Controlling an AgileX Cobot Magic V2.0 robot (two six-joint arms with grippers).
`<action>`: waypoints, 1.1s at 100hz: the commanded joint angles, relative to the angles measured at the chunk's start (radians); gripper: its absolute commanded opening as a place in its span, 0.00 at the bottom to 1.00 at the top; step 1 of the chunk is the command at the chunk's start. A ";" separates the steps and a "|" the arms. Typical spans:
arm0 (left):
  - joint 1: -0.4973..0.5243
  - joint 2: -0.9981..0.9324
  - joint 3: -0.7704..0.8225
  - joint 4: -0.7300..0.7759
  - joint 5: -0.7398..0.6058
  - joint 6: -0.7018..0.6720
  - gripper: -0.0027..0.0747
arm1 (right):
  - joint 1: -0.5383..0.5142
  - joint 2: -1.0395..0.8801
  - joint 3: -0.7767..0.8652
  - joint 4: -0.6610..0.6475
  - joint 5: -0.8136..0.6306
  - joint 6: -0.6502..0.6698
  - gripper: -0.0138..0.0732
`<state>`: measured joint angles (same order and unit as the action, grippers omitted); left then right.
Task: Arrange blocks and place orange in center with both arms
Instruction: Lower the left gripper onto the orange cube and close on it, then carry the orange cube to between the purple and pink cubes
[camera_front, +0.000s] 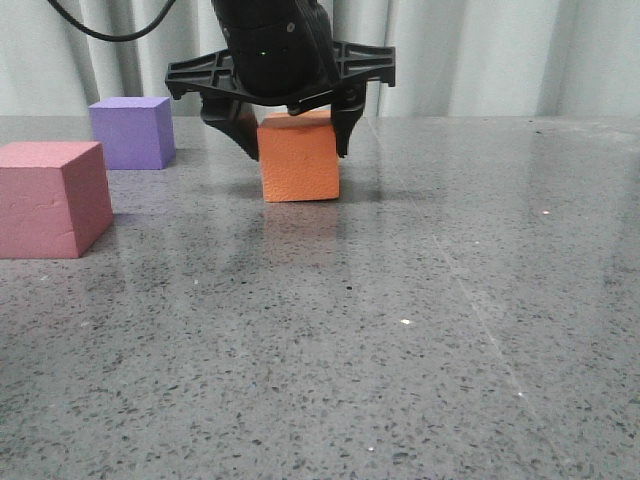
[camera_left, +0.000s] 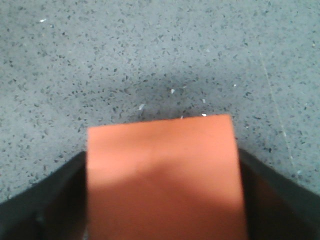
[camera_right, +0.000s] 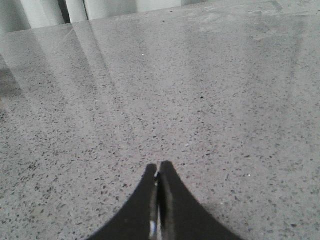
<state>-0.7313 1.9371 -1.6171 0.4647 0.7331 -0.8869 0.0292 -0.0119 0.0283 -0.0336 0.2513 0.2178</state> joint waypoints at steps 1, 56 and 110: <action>-0.016 -0.066 -0.031 0.034 -0.025 -0.010 0.50 | -0.001 -0.020 -0.014 -0.012 -0.086 -0.009 0.09; 0.015 -0.254 -0.029 0.198 0.075 -0.010 0.27 | -0.001 -0.020 -0.014 -0.012 -0.086 -0.009 0.09; 0.193 -0.384 0.170 0.242 0.042 -0.015 0.26 | -0.001 -0.020 -0.014 -0.012 -0.086 -0.009 0.09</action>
<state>-0.5533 1.6223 -1.4800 0.6705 0.8601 -0.8907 0.0292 -0.0119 0.0283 -0.0336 0.2513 0.2178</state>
